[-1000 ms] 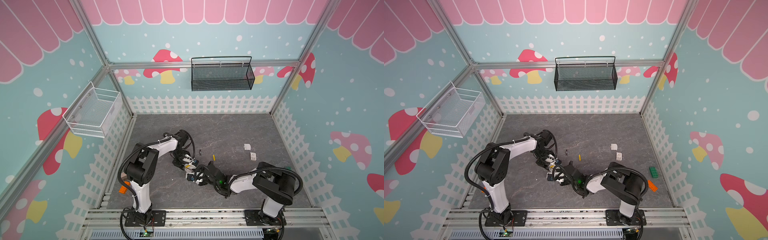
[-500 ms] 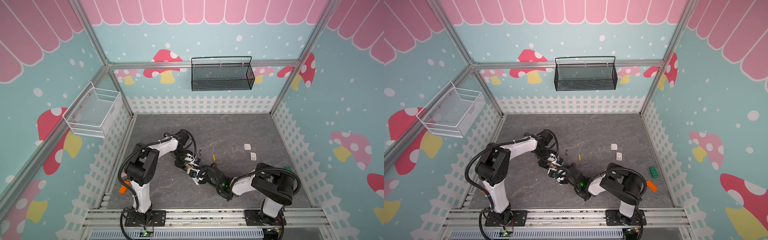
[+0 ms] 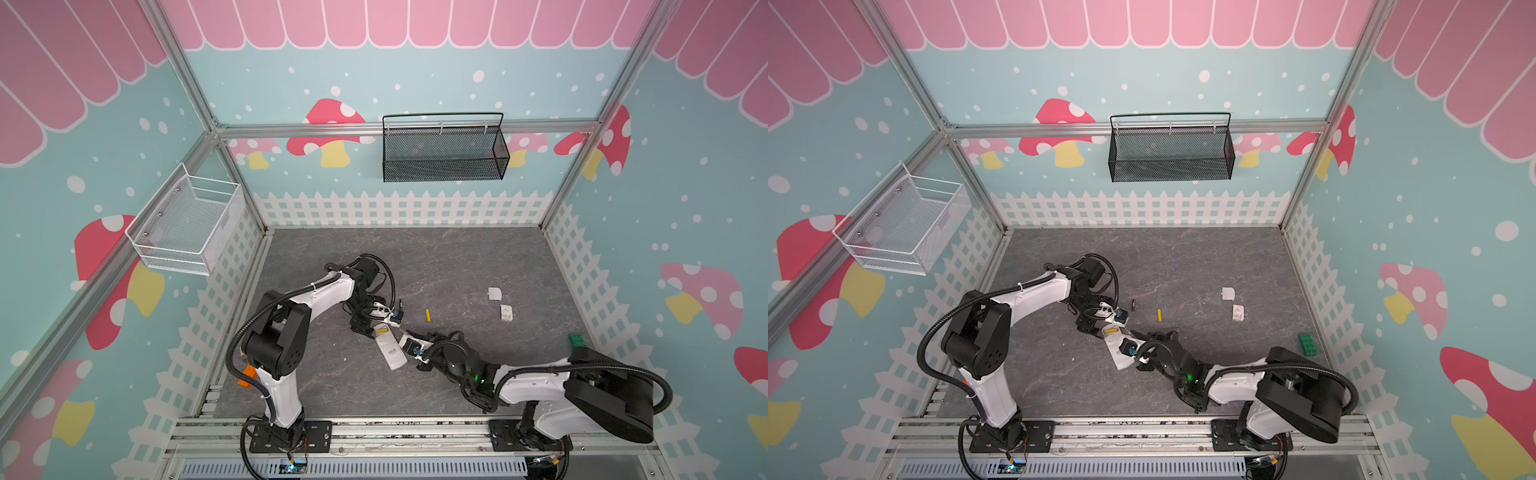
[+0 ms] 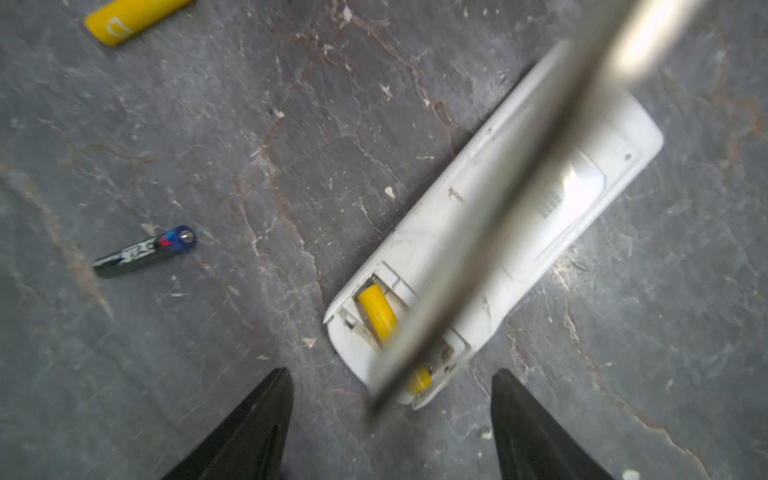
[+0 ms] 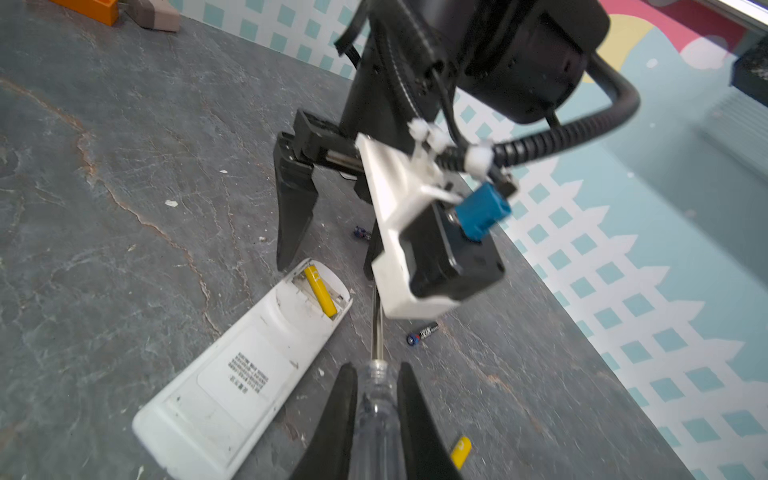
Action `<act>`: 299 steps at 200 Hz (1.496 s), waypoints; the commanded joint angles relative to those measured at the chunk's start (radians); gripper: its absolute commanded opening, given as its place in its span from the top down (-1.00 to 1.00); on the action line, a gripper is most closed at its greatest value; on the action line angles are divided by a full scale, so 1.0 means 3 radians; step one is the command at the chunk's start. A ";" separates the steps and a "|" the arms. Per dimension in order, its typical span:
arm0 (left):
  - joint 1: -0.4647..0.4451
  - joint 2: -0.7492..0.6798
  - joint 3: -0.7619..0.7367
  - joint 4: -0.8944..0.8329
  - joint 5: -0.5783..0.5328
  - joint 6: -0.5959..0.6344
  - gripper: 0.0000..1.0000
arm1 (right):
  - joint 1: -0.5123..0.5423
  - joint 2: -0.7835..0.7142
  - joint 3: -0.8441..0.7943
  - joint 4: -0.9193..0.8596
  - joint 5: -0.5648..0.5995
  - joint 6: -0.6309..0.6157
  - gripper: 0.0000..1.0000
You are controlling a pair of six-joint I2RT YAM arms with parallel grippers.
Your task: Unload the batteries from the remote control
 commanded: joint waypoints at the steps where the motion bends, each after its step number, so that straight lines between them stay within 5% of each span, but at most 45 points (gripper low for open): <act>1: -0.0015 -0.0161 -0.0024 -0.0126 -0.0014 0.0034 -0.65 | -0.0017 -0.0406 -0.0226 -0.0265 0.0211 0.0289 1.00; 24: -0.0084 -0.0189 0.0021 -0.0302 -0.0003 0.0225 -0.98 | -0.0155 -0.0925 -0.0400 -0.0532 0.0334 0.0519 1.00; 63: -0.0328 -0.0168 0.0073 -0.0531 -0.0081 0.0552 -0.98 | -0.0721 -0.1685 -0.0342 -0.1389 0.0017 0.1109 1.00; 96: -0.0433 -0.0077 0.0123 -0.0537 -0.0171 0.0707 -0.98 | -0.0964 -0.1876 -0.0210 -0.1746 -0.0201 0.1217 1.00; 149: -0.0300 0.0019 0.0208 -0.0536 -0.0345 0.0868 -0.98 | -0.1087 -0.1448 -0.0117 -0.1751 -0.0227 0.1440 1.00; 190: -0.0230 0.0243 0.0362 -0.0525 -0.0341 0.1096 -0.98 | -0.1203 -0.1078 -0.0171 -0.1458 0.0116 0.1956 1.00; 299: -0.0021 -0.0034 0.0341 -0.0185 -0.0098 0.0259 -0.99 | -0.1452 0.0080 -0.0156 -0.0676 0.0237 0.2612 0.70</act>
